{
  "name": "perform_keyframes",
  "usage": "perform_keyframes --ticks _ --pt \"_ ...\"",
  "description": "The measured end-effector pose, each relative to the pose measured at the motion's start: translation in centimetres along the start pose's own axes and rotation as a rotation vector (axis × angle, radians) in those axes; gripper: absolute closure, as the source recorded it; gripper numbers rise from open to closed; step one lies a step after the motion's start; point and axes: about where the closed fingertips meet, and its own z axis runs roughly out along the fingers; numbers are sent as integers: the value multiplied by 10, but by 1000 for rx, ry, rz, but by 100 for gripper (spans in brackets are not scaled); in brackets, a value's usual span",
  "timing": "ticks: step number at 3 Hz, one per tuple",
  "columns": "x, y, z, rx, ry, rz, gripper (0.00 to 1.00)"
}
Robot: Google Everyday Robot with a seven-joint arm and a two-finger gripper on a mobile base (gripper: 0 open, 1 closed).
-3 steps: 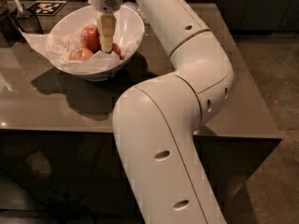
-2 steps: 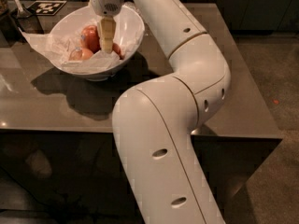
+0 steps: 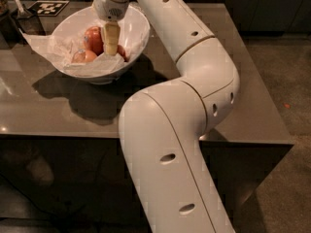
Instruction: Pick apple from white bowl
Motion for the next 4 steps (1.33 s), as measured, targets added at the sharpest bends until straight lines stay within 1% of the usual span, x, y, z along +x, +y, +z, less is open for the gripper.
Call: perform_keyframes --ticks 1,4 --pt "0 0 0 0 0 0 19" --pt "0 0 0 0 0 0 89"
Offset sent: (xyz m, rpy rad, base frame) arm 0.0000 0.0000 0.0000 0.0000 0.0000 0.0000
